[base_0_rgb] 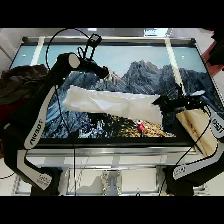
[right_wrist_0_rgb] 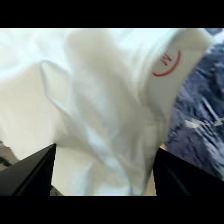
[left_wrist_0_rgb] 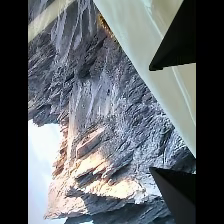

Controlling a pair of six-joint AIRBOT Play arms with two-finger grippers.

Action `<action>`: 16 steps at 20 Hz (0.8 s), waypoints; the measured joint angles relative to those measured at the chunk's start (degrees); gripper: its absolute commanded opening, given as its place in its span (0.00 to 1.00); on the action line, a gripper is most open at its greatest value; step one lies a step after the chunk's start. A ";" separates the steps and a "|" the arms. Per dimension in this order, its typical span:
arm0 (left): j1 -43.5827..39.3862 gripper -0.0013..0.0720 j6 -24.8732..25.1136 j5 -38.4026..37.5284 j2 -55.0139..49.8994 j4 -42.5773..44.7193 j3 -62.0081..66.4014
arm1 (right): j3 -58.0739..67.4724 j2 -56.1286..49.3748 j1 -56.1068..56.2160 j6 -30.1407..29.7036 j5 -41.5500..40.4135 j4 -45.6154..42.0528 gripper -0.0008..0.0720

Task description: Fold the shirts.

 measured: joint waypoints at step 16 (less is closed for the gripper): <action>-5.90 0.02 -11.56 -8.76 -12.57 -1.75 0.00 | 10.43 3.06 2.36 -0.98 12.63 18.23 0.06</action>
